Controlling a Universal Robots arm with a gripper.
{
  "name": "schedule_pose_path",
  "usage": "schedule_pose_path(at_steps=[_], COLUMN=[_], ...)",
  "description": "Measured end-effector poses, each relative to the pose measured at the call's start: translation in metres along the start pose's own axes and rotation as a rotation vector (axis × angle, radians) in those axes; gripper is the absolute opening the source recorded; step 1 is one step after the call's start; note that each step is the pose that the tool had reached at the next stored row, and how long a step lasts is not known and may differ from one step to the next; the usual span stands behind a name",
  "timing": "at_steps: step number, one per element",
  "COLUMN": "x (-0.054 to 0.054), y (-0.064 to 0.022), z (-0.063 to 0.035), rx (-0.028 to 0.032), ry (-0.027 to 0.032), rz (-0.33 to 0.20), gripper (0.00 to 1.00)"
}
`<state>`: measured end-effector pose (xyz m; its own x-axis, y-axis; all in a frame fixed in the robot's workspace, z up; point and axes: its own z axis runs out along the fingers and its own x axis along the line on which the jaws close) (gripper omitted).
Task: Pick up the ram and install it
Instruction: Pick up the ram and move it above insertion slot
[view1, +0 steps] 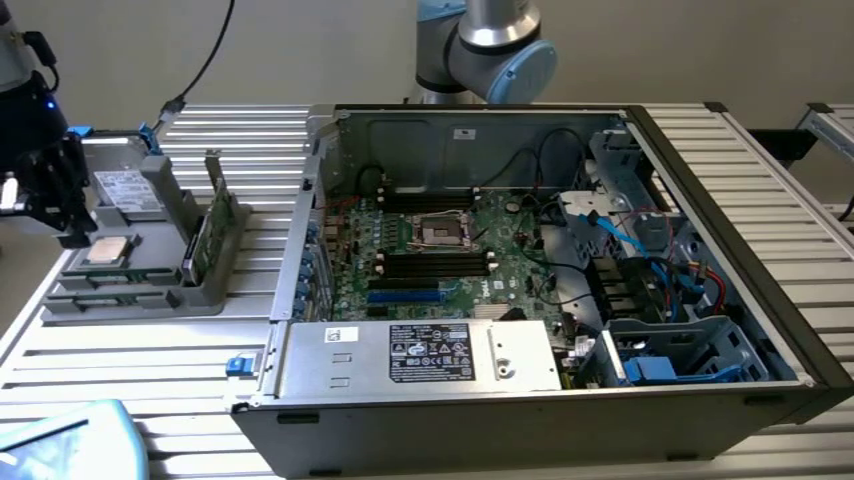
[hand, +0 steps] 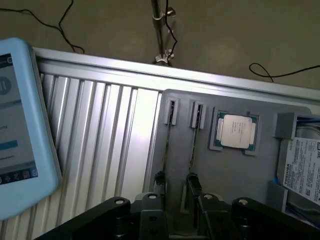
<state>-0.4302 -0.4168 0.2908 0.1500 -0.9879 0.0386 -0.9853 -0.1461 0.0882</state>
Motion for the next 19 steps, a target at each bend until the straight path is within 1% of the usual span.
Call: schedule_pose_path(at_steps=[19], x=[0.000], y=[-0.0027], z=[0.0343], rx=[-0.0004], ry=[-0.0009], rz=[0.010], gripper=[0.31])
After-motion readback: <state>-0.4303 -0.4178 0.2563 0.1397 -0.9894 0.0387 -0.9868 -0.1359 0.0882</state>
